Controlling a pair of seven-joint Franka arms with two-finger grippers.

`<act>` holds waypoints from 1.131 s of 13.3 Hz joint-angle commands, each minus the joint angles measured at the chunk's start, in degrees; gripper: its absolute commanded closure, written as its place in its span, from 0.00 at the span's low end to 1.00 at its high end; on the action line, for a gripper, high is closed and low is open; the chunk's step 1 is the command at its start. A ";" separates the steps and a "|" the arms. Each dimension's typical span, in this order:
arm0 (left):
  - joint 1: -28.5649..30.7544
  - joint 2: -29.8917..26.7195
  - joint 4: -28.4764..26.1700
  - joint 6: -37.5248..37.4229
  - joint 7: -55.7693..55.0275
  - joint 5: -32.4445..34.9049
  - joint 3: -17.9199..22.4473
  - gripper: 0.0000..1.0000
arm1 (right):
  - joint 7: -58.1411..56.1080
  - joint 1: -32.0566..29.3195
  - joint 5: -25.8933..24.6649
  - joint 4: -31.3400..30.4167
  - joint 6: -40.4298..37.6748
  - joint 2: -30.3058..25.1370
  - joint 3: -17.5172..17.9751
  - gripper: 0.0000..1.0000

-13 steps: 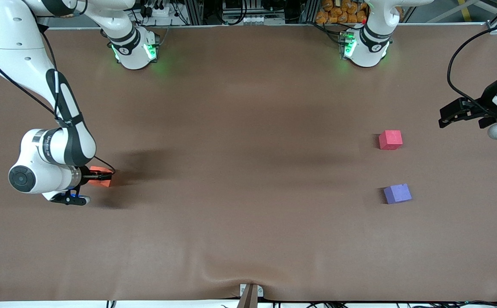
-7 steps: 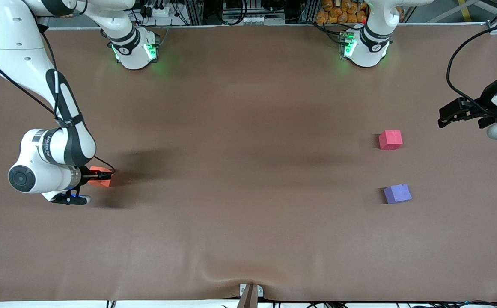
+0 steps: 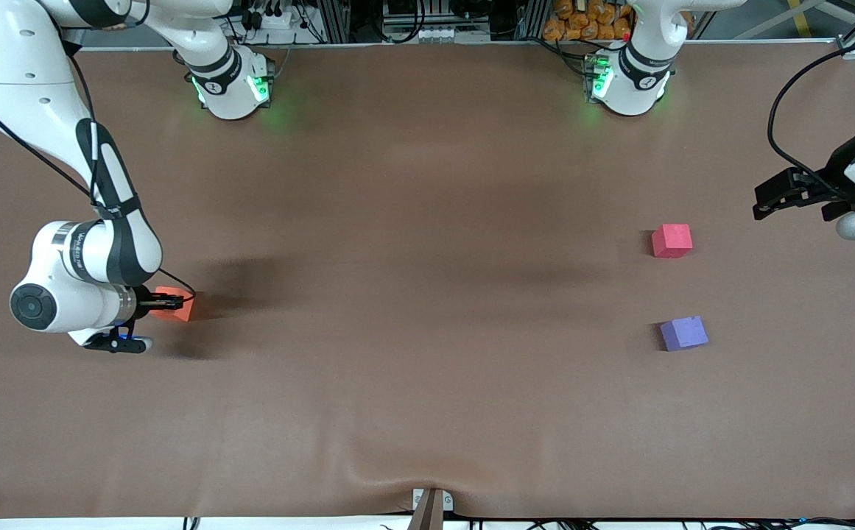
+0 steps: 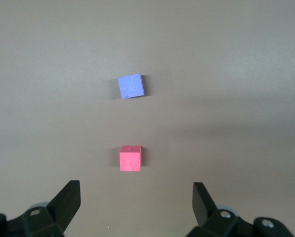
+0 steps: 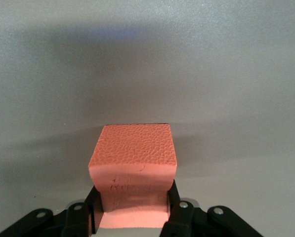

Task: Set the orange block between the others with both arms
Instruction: 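Lift the orange cube and carry it toward the table middle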

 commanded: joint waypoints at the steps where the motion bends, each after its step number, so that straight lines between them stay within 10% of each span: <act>1: 0.22 0.16 0.69 -0.29 0.51 -0.24 -0.17 0.00 | 1.36 0.77 0.05 0.48 -3.13 -1.62 0.73 1.00; 15: 0.31 0.60 0.86 -0.20 0.43 0.11 -0.08 0.00 | 41.16 32.22 11.13 19.20 -23.54 -3.29 1.44 1.00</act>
